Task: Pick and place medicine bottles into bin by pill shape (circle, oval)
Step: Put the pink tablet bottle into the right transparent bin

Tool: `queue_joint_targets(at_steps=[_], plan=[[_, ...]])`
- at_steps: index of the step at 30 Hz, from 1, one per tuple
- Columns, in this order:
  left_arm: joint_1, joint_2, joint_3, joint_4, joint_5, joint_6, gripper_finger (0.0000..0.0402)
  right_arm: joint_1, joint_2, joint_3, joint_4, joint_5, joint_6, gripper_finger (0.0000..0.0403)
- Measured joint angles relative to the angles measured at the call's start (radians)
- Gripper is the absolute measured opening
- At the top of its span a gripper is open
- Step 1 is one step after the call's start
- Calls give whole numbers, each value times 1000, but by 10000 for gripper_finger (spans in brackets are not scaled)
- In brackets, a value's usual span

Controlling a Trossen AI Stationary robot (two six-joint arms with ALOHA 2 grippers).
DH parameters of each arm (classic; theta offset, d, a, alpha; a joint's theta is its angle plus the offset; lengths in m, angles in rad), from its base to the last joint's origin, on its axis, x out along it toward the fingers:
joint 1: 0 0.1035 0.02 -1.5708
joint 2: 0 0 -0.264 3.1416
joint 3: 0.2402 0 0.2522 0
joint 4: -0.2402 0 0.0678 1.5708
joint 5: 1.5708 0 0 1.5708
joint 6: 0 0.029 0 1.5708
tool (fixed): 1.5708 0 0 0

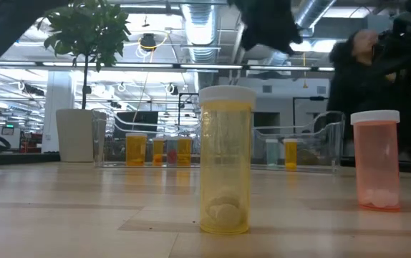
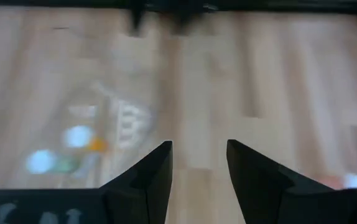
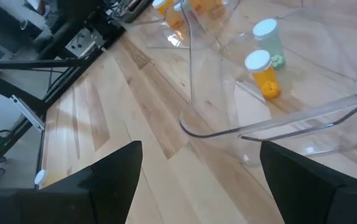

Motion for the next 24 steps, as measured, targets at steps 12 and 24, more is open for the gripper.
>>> queue_joint_targets(at_steps=[12,24], plan=[[-129,-4,-57,15,109,36,199,1,0,0,-3,-4,6,333],[-278,-6,-296,200,315,206,247,0,0,0,-3,-2,9,333]])
